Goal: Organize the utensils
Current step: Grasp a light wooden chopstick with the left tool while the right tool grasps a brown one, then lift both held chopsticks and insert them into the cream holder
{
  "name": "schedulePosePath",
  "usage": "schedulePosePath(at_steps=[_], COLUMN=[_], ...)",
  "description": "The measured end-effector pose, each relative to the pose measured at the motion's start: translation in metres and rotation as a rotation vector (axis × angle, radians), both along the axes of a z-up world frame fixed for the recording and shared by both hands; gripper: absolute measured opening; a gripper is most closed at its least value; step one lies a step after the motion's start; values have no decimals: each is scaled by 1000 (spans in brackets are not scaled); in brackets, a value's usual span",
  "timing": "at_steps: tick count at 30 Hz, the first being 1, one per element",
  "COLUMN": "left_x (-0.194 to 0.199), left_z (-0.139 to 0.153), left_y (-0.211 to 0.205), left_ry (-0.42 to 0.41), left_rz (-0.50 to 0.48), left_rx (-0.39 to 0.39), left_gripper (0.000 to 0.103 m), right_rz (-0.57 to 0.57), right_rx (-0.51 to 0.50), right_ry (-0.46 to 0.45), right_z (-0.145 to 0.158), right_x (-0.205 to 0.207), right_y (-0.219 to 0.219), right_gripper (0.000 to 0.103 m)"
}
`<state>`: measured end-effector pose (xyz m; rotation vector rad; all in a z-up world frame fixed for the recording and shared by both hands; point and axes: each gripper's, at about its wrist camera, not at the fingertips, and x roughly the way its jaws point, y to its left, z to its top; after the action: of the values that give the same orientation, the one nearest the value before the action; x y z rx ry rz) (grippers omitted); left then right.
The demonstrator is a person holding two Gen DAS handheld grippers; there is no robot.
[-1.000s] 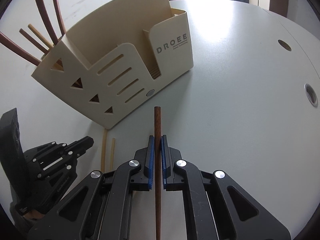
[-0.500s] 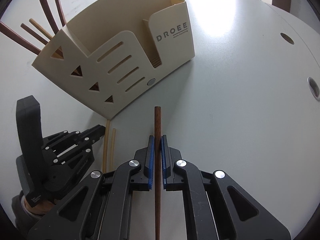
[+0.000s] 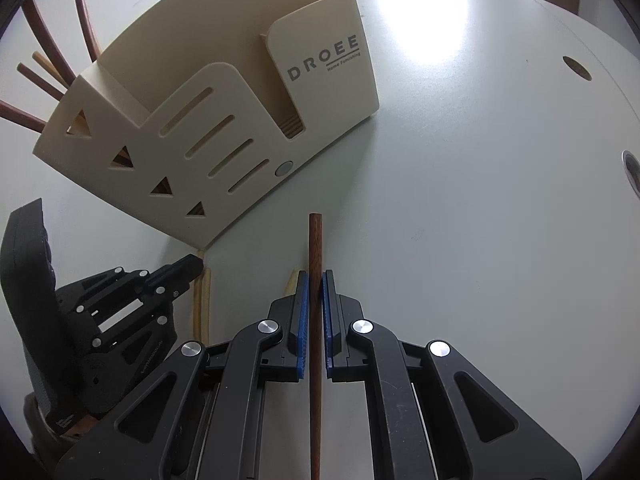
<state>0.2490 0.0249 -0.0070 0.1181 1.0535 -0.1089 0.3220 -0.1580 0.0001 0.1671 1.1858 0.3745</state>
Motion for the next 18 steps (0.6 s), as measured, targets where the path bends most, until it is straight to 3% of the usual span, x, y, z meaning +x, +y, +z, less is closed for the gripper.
schedulePosePath(at_steps=[11,18], left_x=[-3,5], left_z=[2,-4], left_y=[36,21], left_ry=[60,81], left_rz=[55,60], left_rx=[-32,5], left_gripper=[6,13], right_rz=[0,16], right_rx=[7,18], right_ry=[2,-14], right_z=[-4,5], right_x=[7,-4], right_y=[-9,-12], right_gripper=[7,7])
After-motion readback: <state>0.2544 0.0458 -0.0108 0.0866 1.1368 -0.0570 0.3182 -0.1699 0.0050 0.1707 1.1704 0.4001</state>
